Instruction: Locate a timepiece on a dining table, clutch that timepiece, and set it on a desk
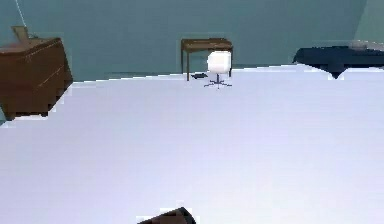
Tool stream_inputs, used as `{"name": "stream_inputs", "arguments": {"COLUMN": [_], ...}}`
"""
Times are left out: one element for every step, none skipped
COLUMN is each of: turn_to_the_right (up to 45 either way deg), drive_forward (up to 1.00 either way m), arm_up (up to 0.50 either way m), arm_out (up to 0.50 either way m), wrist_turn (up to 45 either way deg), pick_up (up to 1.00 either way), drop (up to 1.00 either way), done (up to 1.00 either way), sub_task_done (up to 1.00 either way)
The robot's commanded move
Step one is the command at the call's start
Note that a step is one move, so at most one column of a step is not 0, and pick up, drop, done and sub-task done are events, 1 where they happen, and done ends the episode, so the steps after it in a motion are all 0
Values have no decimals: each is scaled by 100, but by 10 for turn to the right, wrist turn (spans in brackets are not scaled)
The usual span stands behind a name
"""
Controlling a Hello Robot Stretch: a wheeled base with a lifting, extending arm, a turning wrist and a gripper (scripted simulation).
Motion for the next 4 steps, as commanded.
{"name": "stream_inputs", "arguments": {"turn_to_the_right": [0, -30, 0, 0], "drive_forward": [100, 0, 100, 100], "arm_up": [0, 0, 0, 0], "arm_out": [0, 0, 0, 0], "wrist_turn": [0, 0, 0, 0], "pick_up": [0, 0, 0, 0], "drop": [0, 0, 0, 0], "done": [0, 0, 0, 0], "sub_task_done": [0, 0, 0, 0]}}
